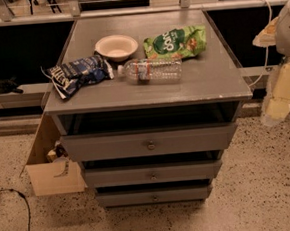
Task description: Open bottom drawer
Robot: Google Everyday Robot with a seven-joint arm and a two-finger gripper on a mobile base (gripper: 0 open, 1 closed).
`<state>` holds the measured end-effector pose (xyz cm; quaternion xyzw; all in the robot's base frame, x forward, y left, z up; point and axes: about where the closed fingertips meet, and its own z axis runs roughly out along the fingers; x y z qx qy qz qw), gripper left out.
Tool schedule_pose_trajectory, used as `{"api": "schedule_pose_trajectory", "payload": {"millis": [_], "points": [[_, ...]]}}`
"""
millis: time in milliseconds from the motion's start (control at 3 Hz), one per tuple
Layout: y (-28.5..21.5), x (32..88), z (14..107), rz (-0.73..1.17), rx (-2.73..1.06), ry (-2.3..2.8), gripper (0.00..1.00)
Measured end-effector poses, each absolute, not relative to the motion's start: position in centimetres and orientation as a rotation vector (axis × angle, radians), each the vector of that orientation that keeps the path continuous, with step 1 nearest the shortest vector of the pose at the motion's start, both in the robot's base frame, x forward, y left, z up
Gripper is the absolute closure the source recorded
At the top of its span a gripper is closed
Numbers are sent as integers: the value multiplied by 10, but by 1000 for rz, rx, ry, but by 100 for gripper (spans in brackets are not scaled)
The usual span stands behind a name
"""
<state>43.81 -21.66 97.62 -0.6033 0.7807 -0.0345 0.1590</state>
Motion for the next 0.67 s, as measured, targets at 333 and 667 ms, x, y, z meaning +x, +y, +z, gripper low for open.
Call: {"api": "schedule_pose_trajectory", "payload": {"millis": [333, 667], "points": [[-216, 440, 978, -106, -1711, 2224, 0], [-219, 441, 939, 13, -1656, 2257, 0]]}}
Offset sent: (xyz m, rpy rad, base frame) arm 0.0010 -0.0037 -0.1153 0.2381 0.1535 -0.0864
